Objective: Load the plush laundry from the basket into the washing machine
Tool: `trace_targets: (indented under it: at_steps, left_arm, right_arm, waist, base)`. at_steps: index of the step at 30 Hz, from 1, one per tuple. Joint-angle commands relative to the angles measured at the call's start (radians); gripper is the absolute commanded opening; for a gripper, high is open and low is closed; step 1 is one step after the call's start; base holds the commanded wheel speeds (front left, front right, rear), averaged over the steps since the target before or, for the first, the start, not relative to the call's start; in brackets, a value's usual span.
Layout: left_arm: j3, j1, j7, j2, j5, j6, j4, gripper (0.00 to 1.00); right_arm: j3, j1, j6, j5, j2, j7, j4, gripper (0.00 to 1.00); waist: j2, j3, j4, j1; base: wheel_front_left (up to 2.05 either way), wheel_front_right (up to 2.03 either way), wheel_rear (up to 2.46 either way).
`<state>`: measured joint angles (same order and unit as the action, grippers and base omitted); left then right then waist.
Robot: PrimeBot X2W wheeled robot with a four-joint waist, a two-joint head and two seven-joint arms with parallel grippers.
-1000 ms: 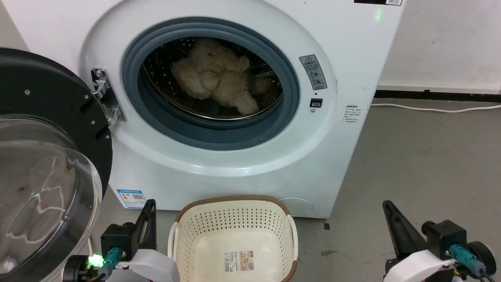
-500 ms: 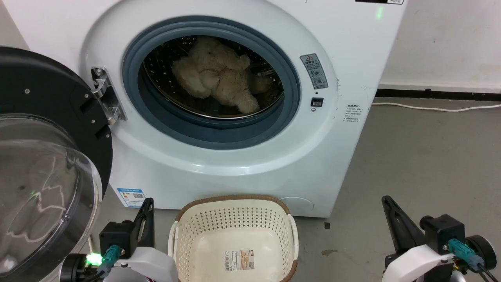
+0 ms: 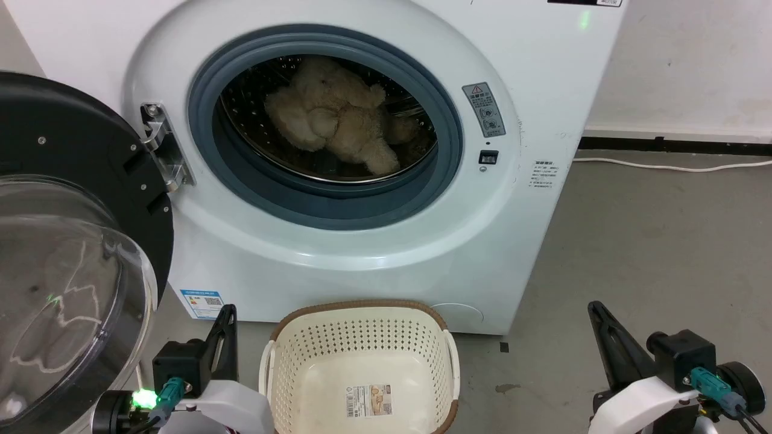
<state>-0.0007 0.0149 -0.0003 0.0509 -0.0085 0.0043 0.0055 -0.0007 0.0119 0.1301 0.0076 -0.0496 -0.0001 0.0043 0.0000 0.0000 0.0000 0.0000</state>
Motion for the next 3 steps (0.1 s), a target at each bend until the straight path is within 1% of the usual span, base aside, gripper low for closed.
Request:
trace_targets:
  at_steps: [1, 3]
  left_arm:
    - [0.001, -0.015, 0.0, -0.001, 0.009, -0.004, -0.005, 0.0]
    - [0.001, -0.015, 0.0, -0.001, 0.009, -0.004, -0.005, 0.0]
  right_arm:
    - [0.001, -0.012, 0.001, -0.008, -0.001, 0.0, -0.004, 0.0]
    - [0.001, -0.012, 0.001, -0.008, -0.001, 0.0, -0.004, 0.0]
  waist:
    - [0.0, 0.0, 0.0, 0.0]
    - [0.0, 0.0, 0.0, 0.0]
  base:
    - [0.0, 0.0, 0.0]
    - [0.0, 0.0, 0.0]
